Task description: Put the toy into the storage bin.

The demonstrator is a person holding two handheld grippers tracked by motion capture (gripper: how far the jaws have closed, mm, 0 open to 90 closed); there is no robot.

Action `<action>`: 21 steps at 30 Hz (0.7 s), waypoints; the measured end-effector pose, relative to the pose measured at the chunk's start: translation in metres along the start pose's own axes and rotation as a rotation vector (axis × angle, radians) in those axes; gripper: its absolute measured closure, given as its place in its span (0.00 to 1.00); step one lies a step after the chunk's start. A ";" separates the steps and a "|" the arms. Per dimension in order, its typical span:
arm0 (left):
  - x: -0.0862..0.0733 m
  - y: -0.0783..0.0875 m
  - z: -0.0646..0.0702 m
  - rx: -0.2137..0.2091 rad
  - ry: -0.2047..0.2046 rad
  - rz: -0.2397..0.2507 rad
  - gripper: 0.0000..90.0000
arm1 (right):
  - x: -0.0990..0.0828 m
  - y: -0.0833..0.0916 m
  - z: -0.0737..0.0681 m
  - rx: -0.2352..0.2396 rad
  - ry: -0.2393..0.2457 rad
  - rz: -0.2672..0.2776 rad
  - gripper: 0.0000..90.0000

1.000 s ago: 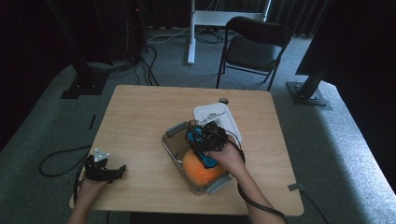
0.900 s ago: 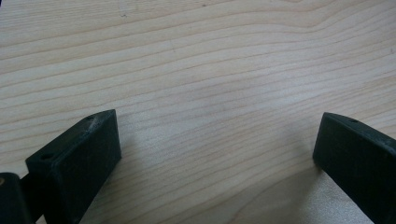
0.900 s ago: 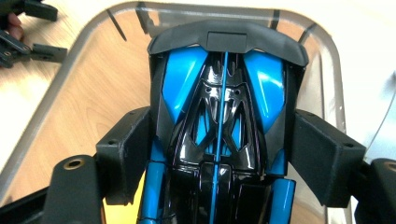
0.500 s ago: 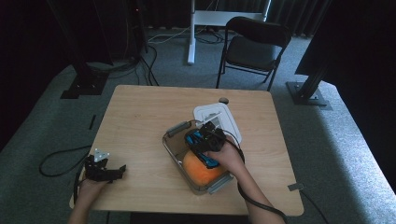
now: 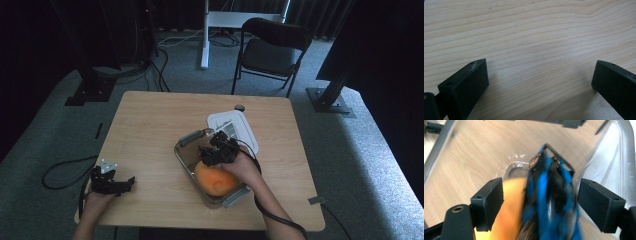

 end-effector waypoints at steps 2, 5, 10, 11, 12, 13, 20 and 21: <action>0.000 0.000 0.000 0.000 -0.001 0.000 0.01 | -0.001 -0.001 0.002 0.005 -0.010 -0.002 0.23; 0.000 0.000 0.000 0.000 -0.001 0.000 0.01 | 0.000 0.005 0.002 0.035 -0.022 0.045 0.23; 0.000 0.000 0.000 0.000 -0.003 -0.001 0.01 | -0.002 0.019 0.008 0.048 -0.056 0.115 0.19; 0.000 0.000 0.000 0.000 -0.003 -0.001 0.01 | -0.004 0.021 0.010 0.057 -0.063 0.127 0.17; 0.000 0.000 0.000 0.000 -0.002 -0.001 0.01 | -0.005 0.023 0.012 0.081 -0.068 0.143 0.14; 0.000 0.000 0.000 0.000 0.000 0.001 0.01 | -0.006 0.026 0.013 0.093 -0.073 0.157 0.14; 0.000 0.000 0.000 0.000 -0.002 -0.001 0.01 | -0.013 0.043 0.031 0.011 -0.106 0.256 0.14; 0.000 0.000 0.000 0.001 -0.002 -0.001 0.01 | -0.015 0.045 0.034 0.008 -0.114 0.264 0.14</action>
Point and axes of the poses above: each handheld gripper's, and its own axes: y roughly backward along the jaws, x roughly out of its top, z roughly to its right, the point moved 2 cm from there along -y, roughly forward along the jaws, and after that the axes turned 7 degrees about y, right-handed, at the moved point
